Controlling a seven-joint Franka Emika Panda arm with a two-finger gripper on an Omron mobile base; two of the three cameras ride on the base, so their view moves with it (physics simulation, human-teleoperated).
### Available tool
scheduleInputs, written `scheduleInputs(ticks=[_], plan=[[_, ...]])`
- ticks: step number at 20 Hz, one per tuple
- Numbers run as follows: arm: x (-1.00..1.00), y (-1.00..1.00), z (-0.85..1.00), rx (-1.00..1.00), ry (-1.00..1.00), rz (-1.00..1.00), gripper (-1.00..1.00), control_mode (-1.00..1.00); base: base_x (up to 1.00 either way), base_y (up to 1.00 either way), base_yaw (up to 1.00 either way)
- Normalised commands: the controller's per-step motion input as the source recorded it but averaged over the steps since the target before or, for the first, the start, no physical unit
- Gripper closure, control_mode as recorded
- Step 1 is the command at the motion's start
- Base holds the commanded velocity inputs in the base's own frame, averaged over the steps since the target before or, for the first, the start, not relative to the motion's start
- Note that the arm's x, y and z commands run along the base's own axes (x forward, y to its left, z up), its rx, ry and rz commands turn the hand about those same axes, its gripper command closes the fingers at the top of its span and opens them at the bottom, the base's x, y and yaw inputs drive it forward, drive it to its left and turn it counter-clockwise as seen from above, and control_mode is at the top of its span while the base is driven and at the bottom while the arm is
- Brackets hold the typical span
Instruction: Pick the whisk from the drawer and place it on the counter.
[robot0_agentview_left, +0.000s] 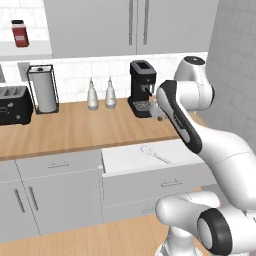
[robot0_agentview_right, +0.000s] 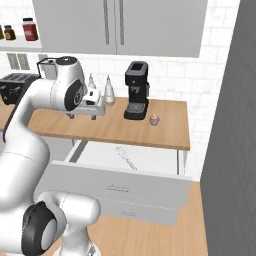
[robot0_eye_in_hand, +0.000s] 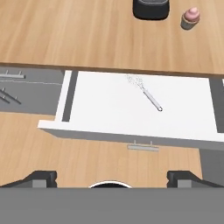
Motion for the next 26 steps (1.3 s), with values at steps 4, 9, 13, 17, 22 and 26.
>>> scheduleInputs(ticks=[4,9,13,17,22,26], plan=[[0.51,-0.25,-0.61,0.00,0.08,0.00,-1.00,-1.00,0.00,0.00,0.00],[0.40,-0.27,-0.87,0.00,0.13,0.00,-1.00,-1.00,0.00,0.00,0.00],[0.13,-0.26,-0.82,0.00,0.07,0.00,-1.00,-1.00,0.00,0.00,0.00],[0.00,-0.22,-0.59,0.00,0.01,0.00,-1.00,-1.00,0.00,0.00,0.00],[0.01,-0.04,-0.21,0.00,0.01,0.00,-1.00,-1.00,0.00,0.00,0.00],[0.35,-0.01,-0.19,0.00,0.00,0.00,-1.00,-1.00,0.00,0.00,0.00]])
